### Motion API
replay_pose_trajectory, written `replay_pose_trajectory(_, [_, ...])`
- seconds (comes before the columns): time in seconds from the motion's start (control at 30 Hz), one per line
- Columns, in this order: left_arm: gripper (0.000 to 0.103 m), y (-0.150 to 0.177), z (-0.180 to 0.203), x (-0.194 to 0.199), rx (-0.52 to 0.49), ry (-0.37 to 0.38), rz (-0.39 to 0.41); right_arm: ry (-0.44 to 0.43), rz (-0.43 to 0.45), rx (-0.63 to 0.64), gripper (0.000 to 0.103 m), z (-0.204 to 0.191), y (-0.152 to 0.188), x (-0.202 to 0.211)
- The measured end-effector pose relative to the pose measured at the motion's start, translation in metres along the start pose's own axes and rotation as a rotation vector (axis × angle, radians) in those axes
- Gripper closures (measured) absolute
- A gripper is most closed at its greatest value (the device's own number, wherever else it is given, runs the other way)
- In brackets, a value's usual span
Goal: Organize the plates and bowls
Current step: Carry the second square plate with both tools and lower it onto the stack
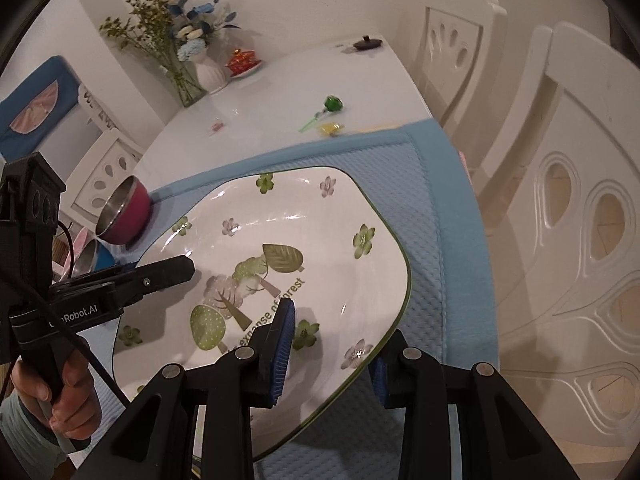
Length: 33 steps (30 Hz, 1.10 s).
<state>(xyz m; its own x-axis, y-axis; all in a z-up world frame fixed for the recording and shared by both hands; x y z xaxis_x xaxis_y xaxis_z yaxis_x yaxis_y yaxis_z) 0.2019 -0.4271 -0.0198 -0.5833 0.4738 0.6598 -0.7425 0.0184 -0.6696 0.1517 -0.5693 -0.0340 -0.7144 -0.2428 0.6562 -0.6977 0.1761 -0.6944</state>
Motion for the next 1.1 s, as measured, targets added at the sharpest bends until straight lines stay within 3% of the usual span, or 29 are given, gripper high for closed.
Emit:
replay_pose_trajectory(0.3, [0.068,-0.018,0.027,0.057,-0.048,0.047,0.091,-0.009,0.074,0.040,0.070,-0.029,-0.021,0.052])
replay_pose_trajectory(0.53, [0.068,-0.007,0.051,0.111,-0.061,0.048,0.147,-0.019,0.106,0.014,0.070,-0.047,-0.011,0.108])
replay_pose_trajectory(0.77, [0.068,0.025,0.068,0.152,-0.062,0.068,0.155,-0.014,0.102,-0.004,0.071,-0.061,0.029,0.159])
replay_pose_trajectory(1.1, [0.068,0.112,0.071,0.188,-0.076,0.107,0.046,0.015,0.017,-0.056,0.071,-0.077,0.120,0.198])
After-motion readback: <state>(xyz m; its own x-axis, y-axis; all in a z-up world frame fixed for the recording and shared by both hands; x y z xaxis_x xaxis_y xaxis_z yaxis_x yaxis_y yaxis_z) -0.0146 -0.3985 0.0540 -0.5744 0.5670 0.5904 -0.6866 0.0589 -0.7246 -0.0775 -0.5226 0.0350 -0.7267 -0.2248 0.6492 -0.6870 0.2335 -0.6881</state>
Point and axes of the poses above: each gripper's, at about its wrist camera, not at the fingertips, and x roughly against the way its jaws point, z to its right, y to its underside, the point moved 9 cm from there along -x, roughly the way its jaws point, and after that the axes turned 14 degrees about z, right-handed, at the moved point
